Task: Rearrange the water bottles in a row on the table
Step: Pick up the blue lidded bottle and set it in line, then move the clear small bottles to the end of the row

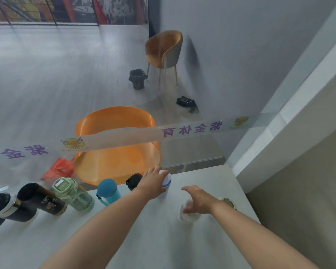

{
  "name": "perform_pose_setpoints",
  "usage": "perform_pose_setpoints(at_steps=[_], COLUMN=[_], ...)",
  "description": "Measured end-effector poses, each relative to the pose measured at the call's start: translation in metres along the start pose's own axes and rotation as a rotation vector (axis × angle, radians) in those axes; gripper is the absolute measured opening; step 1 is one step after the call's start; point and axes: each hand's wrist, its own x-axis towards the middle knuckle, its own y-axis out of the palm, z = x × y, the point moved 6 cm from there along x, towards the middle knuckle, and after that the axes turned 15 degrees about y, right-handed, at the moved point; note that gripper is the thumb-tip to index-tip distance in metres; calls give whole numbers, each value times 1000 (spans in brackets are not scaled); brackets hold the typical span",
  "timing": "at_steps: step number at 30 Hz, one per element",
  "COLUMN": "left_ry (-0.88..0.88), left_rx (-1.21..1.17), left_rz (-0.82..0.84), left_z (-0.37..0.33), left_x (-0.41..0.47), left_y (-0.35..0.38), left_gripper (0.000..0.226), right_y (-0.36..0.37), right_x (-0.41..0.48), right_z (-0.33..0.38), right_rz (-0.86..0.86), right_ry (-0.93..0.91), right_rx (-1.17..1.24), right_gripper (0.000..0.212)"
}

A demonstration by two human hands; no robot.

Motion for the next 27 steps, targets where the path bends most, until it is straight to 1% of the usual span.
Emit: perform_pose_setpoints(at_steps=[2,4,6,8,10,13,17,19,22,27], left_ry=[18,29,33,19,-4,-58,-102,-113,-140,-178], left_rx=[4,11,20,25,24,1,-5,-12,-38,-66], left_rz=[7,27,53,71,66,38,19,24,18,14], left_z=[-6,-9,-9,-7,-6,-3,0,1,2,4], left_x=[4,7,11,16,21,28,35,38,39,39], left_y=[4,9,13,16,19,21,22,23,24,28], left_gripper=[68,67,68,68,66,58,54,53,55,59], right_y=[17,32,40,43,44,40,19,6,-11,-27], right_x=[-4,-6,-6,-3,1,11,30,44,63,86], right_z=[-8,-13,-15,-17,-20,-23,-27,-30,-27,-16], right_rz=[19,12,-37,-83,-103,-88,-87,-77,-67,-81], right_ry=[4,-12,-45,-76,-89,-76,-50,-40,-50,-74], right_rx=[-48,-163,-275,-321,-317,-281,-239,-230,-225,-224], right_gripper=[93,90,81,73,70,69,63,64,67,64])
